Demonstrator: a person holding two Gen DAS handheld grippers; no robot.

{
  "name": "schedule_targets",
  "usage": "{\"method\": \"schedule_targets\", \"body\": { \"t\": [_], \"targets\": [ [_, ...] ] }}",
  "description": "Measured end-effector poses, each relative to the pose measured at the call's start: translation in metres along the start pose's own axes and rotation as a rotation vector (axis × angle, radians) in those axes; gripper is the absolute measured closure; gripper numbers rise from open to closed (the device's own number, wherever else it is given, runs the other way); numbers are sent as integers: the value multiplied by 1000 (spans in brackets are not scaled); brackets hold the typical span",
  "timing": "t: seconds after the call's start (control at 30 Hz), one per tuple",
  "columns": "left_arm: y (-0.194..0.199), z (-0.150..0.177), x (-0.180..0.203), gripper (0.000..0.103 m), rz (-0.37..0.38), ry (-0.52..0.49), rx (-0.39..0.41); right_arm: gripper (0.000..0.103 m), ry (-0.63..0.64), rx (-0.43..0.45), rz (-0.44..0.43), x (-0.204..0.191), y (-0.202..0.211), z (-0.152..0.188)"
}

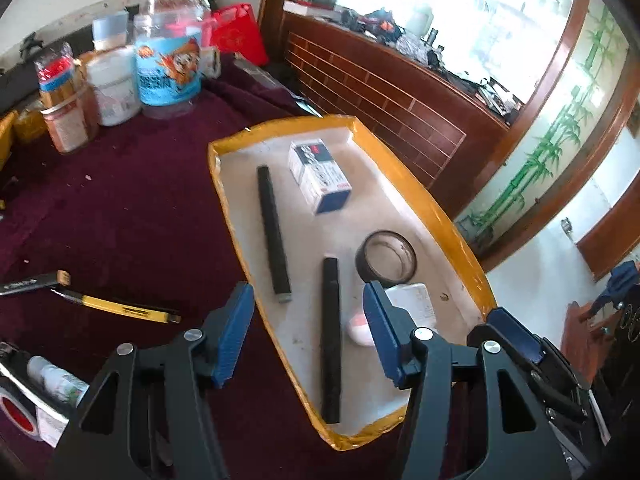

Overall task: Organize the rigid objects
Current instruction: 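Lower both bottles into the tray and open both tools, then withdraw both open tools from the tray back to the item pile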

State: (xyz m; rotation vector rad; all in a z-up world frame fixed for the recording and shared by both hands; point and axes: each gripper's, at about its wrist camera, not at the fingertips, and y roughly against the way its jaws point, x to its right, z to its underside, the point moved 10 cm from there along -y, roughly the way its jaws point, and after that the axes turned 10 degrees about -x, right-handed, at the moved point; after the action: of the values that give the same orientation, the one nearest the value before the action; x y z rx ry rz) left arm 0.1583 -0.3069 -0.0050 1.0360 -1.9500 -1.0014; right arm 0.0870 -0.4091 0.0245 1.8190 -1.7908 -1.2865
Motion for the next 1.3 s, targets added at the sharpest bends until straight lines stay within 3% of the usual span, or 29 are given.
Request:
{"method": "schedule_targets", "body": {
  "t": [0.2, 0.33, 0.5, 0.53, 0.67, 0.7, 0.8, 0.97, 1.1, 1.3],
  "targets": [
    [9, 7, -16, 48, 19, 25, -14, 56, 4, -104, -181, -23, -12, 15],
    [32, 18, -40, 48, 24, 49, 6, 59, 56, -166, -187, -38, -28, 31],
    [67, 42, -78, 48, -10, 54, 38, 83, 81, -216, -163, -42, -52, 26],
    [75, 47, -86, 48, -13, 62, 51, 102, 70, -226, -147, -37, -59, 21],
    [97, 65, -113, 48, -10, 89, 93, 103, 31, -199, -85, -18, -87, -21],
    [102, 71, -123, 48, -12, 102, 101, 103, -1, -202, -103, -15, -91, -27],
    [107, 84, -150, 48, -18, 117, 94, 102, 38, -144, -65, -21, -74, -35],
    [113, 102, -214, 47, -57, 210, 106, 102, 138, -150, -196, -79, -56, -5],
    [113, 109, -246, 47, -46, 298, 115, 102, 210, -285, -309, -134, -76, 36],
    [98, 123, -268, 47, -1, 386, 50, 102, 273, -389, -334, -186, -111, 74]
  ]
}}
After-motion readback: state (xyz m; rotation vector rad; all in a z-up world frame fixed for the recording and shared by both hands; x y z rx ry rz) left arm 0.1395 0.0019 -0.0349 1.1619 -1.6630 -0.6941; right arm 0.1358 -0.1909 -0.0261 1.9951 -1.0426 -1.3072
